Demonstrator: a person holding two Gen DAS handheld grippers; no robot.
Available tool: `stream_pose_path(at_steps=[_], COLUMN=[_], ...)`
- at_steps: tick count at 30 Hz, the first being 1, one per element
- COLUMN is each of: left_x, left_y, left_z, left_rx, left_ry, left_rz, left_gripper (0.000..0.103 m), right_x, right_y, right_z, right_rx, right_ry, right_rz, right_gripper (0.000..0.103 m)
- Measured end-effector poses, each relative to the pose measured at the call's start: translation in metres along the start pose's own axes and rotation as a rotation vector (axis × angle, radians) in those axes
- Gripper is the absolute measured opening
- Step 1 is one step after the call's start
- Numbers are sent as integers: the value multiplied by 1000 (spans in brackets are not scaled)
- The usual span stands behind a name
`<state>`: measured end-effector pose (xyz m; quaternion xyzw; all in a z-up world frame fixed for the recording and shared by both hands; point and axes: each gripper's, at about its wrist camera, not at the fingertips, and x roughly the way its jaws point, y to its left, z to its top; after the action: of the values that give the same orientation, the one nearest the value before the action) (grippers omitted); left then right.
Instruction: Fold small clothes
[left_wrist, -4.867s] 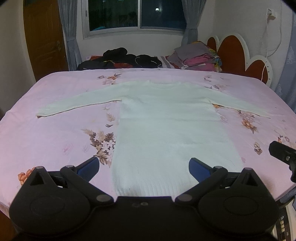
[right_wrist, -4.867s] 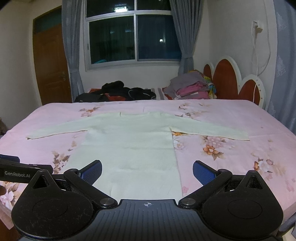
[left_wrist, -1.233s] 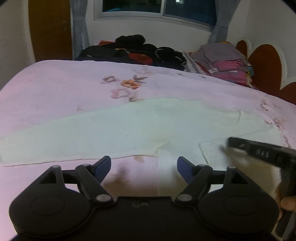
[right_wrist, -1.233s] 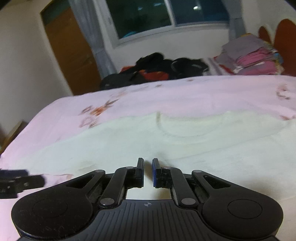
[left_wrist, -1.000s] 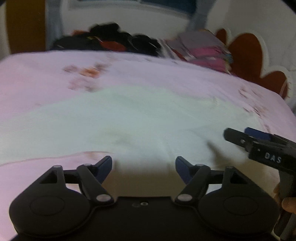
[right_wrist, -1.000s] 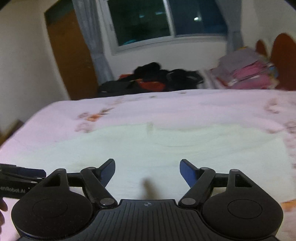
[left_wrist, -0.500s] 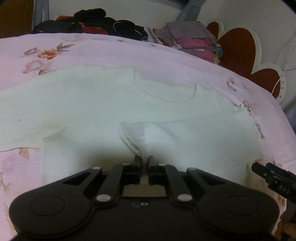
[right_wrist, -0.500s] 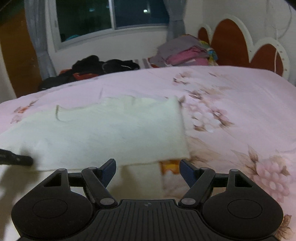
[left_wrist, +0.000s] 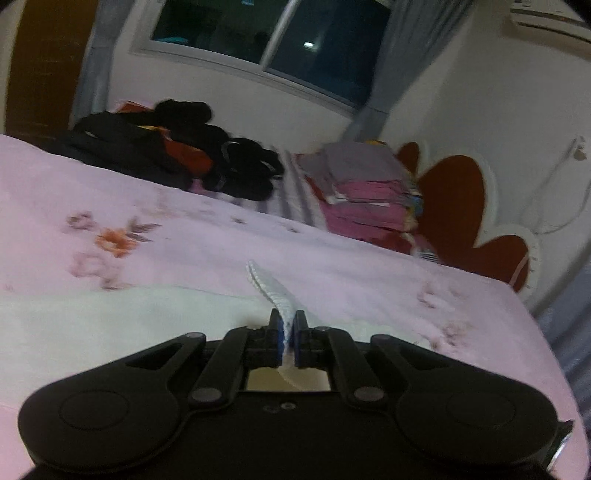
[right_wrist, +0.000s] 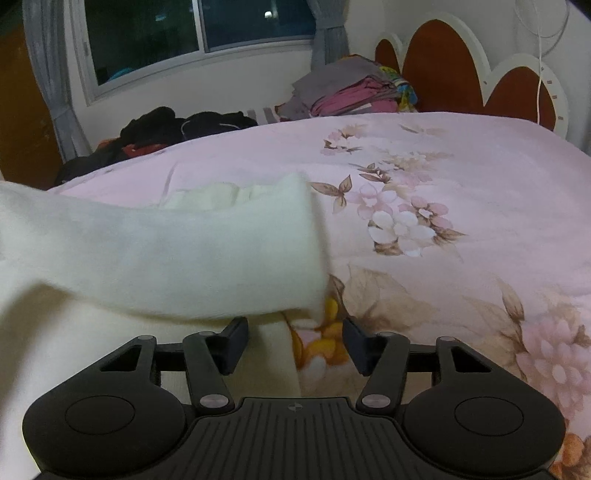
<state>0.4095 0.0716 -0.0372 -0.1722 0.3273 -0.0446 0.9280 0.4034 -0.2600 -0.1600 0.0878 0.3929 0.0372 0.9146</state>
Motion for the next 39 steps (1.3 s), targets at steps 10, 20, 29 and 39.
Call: stream_pose_path(at_steps=[10, 20, 29, 39], left_x=[44, 22, 41, 60], left_y=[63, 67, 29, 43], left_z=[-44, -43, -50, -65], left_rx=[-35, 73, 182, 180], left_ry=[155, 49, 73, 148], left_rz=[161, 289, 198, 221], left_gripper=[5, 30, 35, 35], right_x=[9, -35, 8, 83], right_y=[-2, -7, -6, -9], right_z=[3, 5, 47, 83], right_rx=[45, 23, 73, 163], right_ry=[-4, -91, -54, 35], right_rz=[-7, -15, 56, 73], right_gripper=[11, 70, 75, 46])
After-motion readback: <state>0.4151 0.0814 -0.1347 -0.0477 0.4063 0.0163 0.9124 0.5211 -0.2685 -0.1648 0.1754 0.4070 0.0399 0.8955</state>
